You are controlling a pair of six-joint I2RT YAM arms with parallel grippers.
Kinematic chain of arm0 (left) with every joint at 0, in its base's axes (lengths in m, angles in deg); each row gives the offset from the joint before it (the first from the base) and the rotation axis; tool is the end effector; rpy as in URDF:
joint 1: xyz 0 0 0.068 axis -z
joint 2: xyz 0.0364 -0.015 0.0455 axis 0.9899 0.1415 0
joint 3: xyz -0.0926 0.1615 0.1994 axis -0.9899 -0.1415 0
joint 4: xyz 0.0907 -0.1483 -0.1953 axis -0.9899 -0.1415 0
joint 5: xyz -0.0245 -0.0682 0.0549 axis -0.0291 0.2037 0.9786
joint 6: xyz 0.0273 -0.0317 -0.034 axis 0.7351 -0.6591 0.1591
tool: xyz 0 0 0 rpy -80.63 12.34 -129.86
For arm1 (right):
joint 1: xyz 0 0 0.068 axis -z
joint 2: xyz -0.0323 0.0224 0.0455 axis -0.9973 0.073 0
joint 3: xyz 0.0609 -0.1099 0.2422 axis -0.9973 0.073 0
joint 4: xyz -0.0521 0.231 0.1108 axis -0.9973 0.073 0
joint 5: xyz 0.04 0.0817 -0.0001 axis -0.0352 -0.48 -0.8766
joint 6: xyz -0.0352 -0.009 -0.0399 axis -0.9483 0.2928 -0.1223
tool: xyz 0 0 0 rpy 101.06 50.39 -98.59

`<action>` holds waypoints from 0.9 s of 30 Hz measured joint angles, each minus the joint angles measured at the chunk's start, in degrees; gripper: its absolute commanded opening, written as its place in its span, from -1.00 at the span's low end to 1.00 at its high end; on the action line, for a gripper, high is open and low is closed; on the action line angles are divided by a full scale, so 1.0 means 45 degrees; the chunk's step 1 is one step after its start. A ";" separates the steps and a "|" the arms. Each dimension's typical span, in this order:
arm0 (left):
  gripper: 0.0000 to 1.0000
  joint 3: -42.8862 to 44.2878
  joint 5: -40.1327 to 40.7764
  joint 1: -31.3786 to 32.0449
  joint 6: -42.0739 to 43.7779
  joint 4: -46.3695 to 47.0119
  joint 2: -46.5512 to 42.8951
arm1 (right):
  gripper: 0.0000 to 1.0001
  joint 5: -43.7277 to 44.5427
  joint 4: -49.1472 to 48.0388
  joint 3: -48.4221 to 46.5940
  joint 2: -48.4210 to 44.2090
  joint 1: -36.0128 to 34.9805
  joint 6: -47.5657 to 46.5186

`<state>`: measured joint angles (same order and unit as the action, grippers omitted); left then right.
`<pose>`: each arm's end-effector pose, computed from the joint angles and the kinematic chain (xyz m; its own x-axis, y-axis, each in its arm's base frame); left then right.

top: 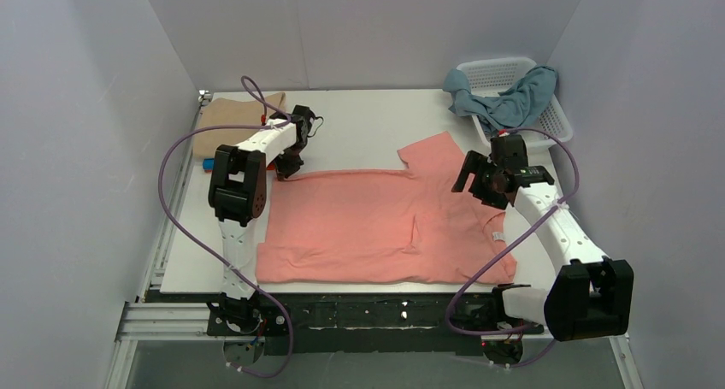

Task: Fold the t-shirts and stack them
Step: Grab the side of the flattened tshirt furthest away from the robot with both arms

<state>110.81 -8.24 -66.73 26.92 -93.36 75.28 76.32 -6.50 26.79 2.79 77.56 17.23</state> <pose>0.4729 -0.1089 0.1903 -0.4234 -0.4900 -0.7620 -0.5634 0.8011 -0.2020 0.2438 0.0347 0.2588 -0.7478 0.3712 -0.5504 0.2530 0.9258 0.2807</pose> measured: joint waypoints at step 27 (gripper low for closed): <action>-1.00 0.0248 -0.0515 0.0000 -0.1156 -0.1326 0.0010 | 0.71 0.2846 0.2215 -1.7447 1.5693 -0.1263 -0.0563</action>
<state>111.92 -10.56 -66.73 21.72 -99.33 75.32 89.13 3.47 -51.72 73.41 71.88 14.69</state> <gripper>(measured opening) 0.019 0.858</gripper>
